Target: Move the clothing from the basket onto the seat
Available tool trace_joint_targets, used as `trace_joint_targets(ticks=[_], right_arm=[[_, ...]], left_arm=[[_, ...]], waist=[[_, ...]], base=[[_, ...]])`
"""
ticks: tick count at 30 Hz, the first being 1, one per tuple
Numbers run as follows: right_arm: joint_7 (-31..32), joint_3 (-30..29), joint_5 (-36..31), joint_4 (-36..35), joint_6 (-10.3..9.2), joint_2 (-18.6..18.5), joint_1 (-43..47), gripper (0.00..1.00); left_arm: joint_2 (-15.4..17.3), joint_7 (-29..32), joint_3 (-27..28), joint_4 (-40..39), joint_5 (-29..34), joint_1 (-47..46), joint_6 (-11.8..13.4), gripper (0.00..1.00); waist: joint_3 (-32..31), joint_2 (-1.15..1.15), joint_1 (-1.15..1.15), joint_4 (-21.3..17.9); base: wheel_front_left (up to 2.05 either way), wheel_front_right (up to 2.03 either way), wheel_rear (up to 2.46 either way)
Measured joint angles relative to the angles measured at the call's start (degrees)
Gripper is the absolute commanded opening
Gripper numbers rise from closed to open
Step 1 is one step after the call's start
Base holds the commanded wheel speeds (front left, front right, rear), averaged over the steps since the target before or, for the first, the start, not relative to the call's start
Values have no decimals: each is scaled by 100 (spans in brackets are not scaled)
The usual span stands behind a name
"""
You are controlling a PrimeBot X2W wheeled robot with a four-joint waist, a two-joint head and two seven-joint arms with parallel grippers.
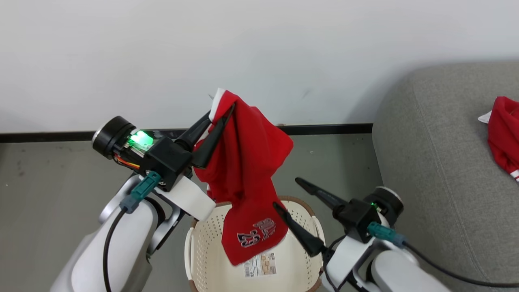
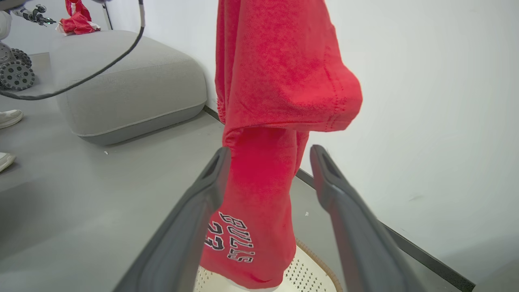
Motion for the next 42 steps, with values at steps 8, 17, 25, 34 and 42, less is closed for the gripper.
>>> trace_joint_targets(ticks=[8,17,25,34,42], right_arm=[[0,11,47,136,0,310,392,100],[1,-23,-218,434,0,444,413,100],[1,-624,-1000,800,0,486,336,100],[1,-693,-1179,1102,0,505,142,38],[1,-750,-1045,1103,0,508,29,0]], left_arm=[[-92,293,-204,-75,-92,21,-8,0],[-218,602,-405,-202,-133,65,-49,0],[-393,809,-603,-389,-182,65,-55,0],[-495,948,-695,-536,-353,64,-56,0],[-536,954,-659,-581,-474,110,-52,0]], waist=[[-292,0,0,130],[-496,0,0,295],[-569,0,0,458],[-572,0,0,655],[-526,0,0,744]], base=[[0,0,0],[0,0,0],[0,0,0],[0,0,0],[0,0,0]])
